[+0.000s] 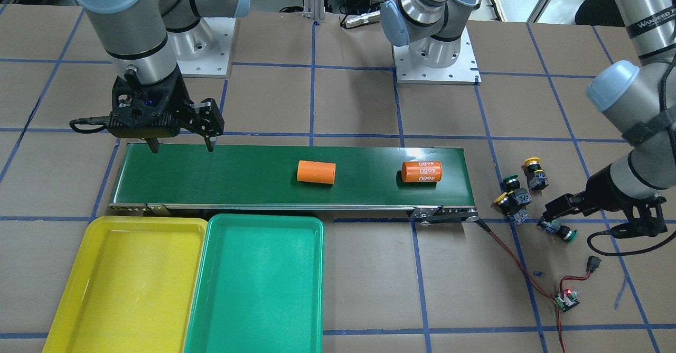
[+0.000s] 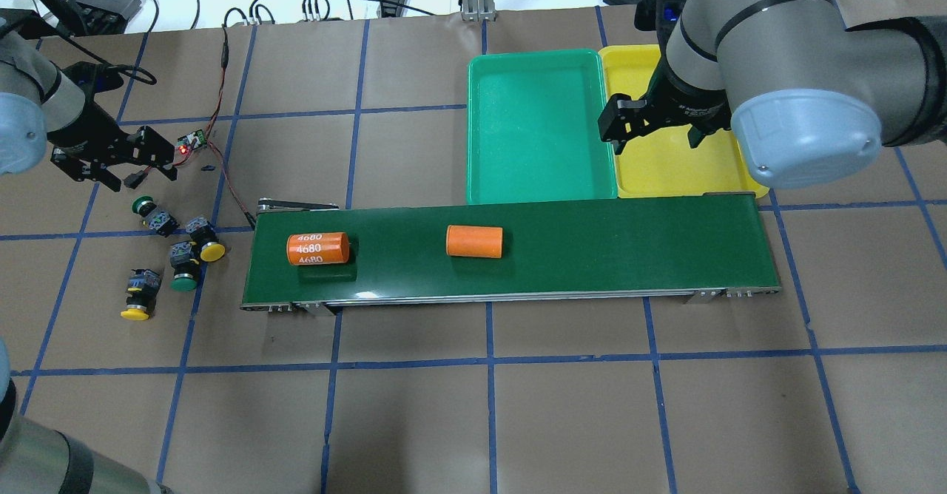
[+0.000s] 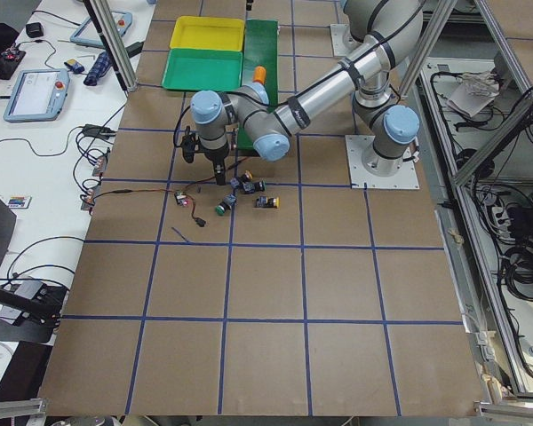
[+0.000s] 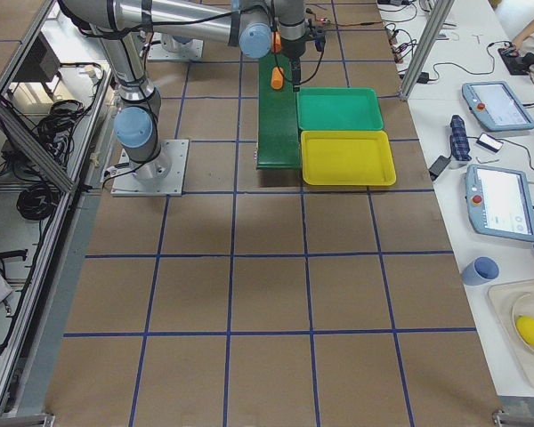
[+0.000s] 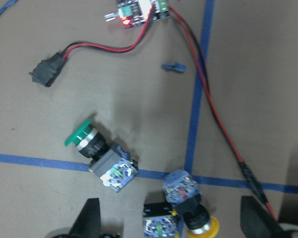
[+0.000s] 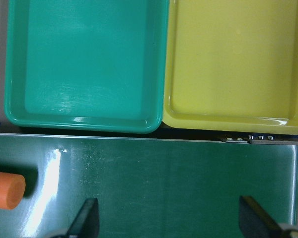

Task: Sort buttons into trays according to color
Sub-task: 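Grasp the green-capped push button with the left gripper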

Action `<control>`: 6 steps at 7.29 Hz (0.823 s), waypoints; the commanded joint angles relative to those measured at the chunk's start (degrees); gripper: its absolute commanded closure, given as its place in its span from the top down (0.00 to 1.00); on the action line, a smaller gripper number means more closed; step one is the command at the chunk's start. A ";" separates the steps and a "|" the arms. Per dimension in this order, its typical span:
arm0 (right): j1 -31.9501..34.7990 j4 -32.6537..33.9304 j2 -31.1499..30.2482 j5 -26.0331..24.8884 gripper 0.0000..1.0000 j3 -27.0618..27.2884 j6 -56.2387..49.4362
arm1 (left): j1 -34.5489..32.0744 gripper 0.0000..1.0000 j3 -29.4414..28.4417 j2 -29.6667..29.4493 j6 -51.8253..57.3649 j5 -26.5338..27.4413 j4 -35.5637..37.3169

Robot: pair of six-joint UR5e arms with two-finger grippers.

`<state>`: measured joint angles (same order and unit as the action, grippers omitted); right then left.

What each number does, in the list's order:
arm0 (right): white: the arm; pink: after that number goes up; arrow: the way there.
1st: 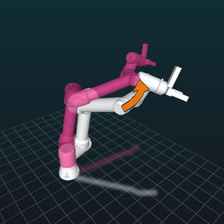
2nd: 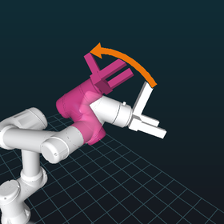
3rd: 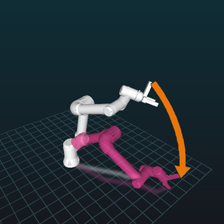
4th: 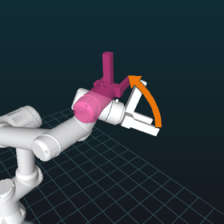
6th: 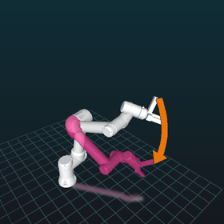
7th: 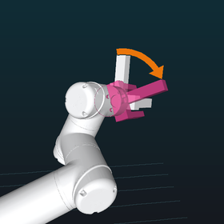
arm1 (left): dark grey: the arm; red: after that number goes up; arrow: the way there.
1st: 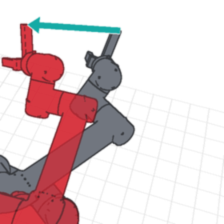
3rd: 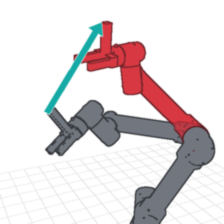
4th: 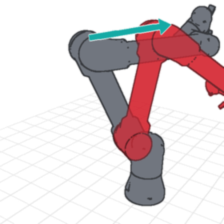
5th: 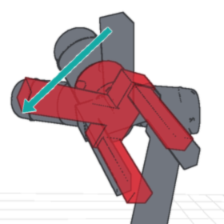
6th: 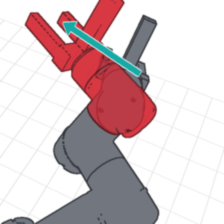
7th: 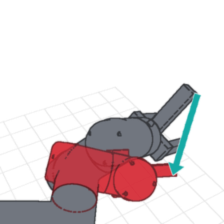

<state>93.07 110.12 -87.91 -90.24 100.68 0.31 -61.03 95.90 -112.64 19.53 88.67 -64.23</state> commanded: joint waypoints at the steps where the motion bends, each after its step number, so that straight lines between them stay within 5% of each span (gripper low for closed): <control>1: 0.00 0.00 0.02 0.07 1.00 0.04 -0.05 | 1.70 1.00 1.38 -3.89 0.25 0.01 6.38; 5: 0.00 0.09 0.46 0.07 1.00 0.04 -0.05 | 3.72 1.00 2.54 -7.76 -0.10 -0.17 8.25; 6: 0.00 0.18 0.55 0.07 1.00 0.04 -0.05 | 3.73 0.61 2.54 -7.85 -0.10 -0.08 8.07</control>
<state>93.08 110.21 -87.50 -90.18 100.72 0.24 -57.37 98.40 -120.09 19.43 88.51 -56.18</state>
